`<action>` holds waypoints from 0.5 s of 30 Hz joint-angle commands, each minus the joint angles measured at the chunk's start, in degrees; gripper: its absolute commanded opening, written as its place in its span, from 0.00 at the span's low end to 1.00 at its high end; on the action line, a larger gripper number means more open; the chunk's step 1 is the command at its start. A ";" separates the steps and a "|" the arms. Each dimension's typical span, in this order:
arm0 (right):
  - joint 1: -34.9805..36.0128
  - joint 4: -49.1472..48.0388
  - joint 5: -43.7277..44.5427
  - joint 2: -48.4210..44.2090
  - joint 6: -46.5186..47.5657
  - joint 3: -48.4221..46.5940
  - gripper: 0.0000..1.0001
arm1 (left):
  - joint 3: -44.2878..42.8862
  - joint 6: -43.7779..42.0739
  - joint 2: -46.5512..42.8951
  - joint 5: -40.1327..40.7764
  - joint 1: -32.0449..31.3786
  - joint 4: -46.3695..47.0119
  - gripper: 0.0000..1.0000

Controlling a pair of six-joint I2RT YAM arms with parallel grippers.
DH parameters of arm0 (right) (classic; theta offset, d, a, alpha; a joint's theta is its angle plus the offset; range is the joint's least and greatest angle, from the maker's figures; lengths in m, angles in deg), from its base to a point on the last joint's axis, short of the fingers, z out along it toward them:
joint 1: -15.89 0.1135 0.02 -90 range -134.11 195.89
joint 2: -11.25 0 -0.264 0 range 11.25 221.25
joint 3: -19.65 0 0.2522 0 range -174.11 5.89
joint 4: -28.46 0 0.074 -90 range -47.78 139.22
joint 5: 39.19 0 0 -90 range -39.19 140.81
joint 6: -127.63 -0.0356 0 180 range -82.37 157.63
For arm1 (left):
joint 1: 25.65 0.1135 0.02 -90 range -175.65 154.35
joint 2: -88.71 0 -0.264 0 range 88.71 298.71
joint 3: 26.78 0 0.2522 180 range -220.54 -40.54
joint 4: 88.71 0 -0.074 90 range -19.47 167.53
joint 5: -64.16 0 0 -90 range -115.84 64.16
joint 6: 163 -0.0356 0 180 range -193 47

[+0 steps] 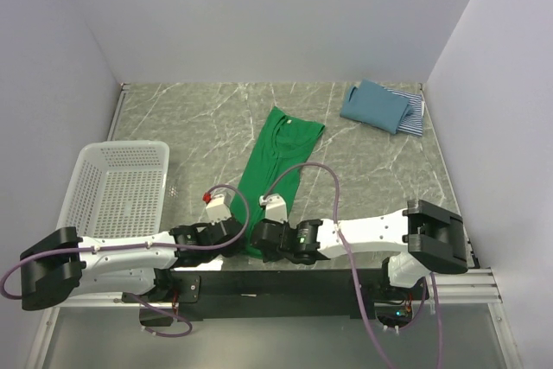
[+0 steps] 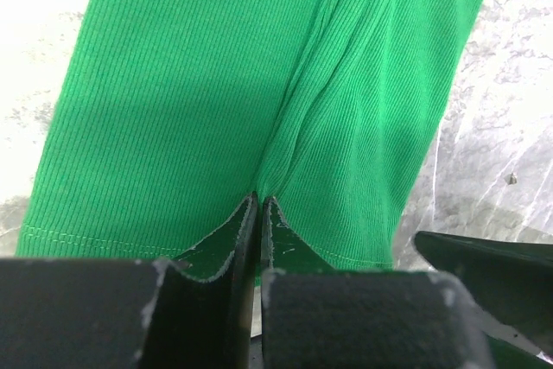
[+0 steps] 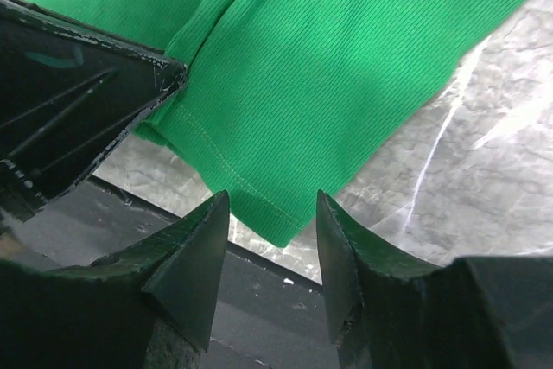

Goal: Fold and stack the tank tops

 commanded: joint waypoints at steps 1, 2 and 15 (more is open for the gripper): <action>0.25 -2.20 0.18 1.02 -1.87 0.97 0.51 | 0.39 0.00 0.19 -1.81 0.40 1.85 0.08; 0.43 -2.90 0.00 1.20 -2.21 1.33 0.47 | 0.47 0.00 0.19 -2.07 0.40 1.94 0.08; 1.48 -4.40 -1.59 -2.75 -6.79 8.36 0.03 | 0.65 -1.23 -0.51 -3.66 0.40 3.35 0.07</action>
